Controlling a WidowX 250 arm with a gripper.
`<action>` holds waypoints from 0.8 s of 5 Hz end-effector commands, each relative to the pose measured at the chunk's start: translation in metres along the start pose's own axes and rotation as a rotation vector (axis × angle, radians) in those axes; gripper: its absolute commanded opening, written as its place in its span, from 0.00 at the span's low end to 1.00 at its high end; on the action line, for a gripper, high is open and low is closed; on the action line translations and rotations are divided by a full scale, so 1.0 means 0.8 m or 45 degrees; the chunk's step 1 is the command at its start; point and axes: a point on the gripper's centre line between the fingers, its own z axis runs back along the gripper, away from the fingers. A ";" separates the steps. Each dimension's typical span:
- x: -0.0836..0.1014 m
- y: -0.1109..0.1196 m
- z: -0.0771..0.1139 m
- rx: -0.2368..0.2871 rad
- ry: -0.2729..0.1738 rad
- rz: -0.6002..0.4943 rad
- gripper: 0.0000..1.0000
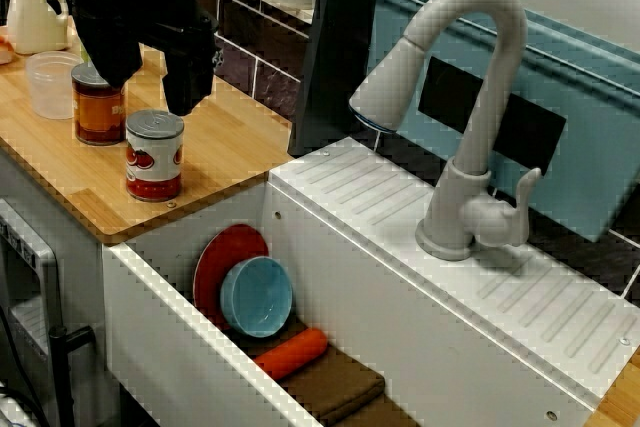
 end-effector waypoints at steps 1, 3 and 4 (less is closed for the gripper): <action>0.010 0.002 0.006 -0.013 -0.041 0.008 1.00; -0.019 -0.003 -0.019 0.041 -0.143 -0.006 1.00; -0.017 -0.005 -0.047 0.113 -0.216 -0.026 1.00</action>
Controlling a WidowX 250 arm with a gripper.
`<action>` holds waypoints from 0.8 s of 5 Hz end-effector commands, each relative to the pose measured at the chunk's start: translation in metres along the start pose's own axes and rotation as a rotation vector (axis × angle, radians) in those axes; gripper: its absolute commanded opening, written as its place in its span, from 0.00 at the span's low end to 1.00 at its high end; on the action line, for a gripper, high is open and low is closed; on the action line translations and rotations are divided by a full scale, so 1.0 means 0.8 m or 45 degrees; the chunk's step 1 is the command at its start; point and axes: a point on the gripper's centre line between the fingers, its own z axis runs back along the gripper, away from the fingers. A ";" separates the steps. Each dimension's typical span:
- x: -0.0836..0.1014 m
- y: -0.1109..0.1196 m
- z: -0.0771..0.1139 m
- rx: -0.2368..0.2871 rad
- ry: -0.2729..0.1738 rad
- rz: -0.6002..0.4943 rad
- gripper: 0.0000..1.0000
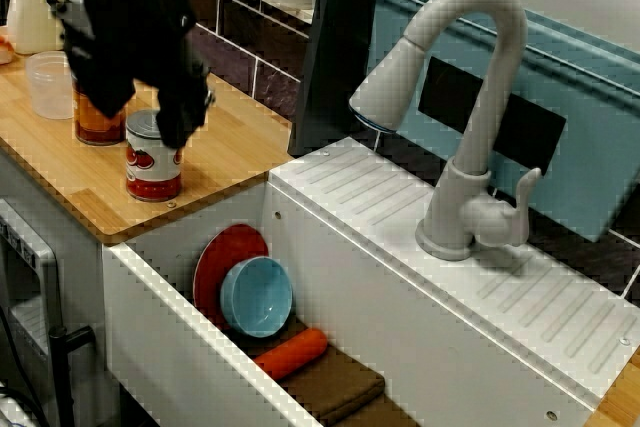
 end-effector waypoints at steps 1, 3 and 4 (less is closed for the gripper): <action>0.017 0.000 -0.047 0.068 -0.102 -0.020 1.00; 0.021 -0.004 -0.098 0.025 -0.153 0.046 1.00; 0.026 -0.011 -0.132 0.062 -0.144 0.072 1.00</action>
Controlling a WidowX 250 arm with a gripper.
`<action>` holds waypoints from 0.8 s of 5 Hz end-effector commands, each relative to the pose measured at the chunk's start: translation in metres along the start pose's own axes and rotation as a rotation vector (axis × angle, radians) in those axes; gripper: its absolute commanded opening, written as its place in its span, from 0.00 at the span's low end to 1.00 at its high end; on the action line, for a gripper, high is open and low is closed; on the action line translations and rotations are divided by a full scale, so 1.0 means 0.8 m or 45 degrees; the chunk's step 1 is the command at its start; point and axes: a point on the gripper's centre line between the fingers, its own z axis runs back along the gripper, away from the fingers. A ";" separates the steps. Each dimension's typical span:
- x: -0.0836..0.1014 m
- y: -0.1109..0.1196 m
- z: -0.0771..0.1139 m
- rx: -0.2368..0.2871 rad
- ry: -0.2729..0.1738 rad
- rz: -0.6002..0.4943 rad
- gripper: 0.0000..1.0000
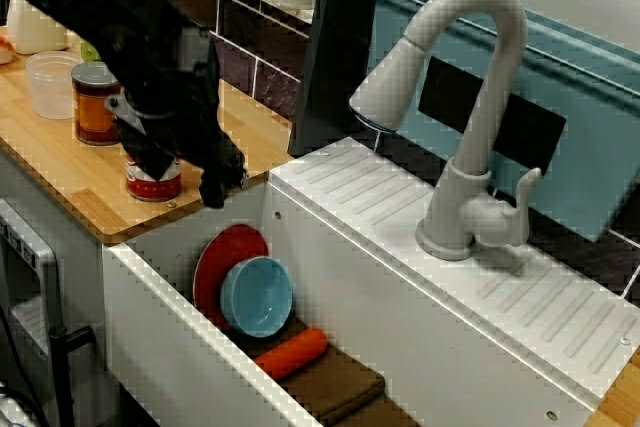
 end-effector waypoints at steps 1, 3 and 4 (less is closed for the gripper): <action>0.013 -0.009 -0.059 0.069 -0.025 0.053 1.00; 0.034 -0.010 -0.064 0.094 0.008 0.086 1.00; 0.044 -0.004 -0.047 0.074 0.044 0.095 1.00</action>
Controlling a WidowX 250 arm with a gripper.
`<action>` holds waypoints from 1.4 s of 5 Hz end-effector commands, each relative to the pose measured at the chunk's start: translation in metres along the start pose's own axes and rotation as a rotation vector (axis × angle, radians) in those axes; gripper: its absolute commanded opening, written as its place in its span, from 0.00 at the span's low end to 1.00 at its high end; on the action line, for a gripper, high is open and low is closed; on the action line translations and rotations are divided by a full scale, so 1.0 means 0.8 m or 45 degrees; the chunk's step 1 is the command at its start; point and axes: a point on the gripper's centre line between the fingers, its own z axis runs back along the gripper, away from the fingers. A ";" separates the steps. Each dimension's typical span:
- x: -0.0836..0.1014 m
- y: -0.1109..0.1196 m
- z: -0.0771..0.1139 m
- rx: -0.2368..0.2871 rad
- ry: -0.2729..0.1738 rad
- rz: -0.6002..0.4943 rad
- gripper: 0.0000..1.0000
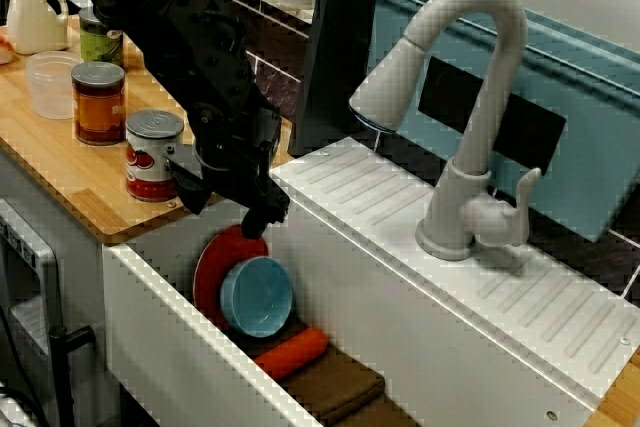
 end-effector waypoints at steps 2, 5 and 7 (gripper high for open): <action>0.036 0.020 0.039 -0.061 -0.002 0.028 0.00; 0.045 0.029 -0.012 0.041 0.014 0.038 0.00; 0.070 0.047 -0.011 0.061 0.167 -0.014 0.00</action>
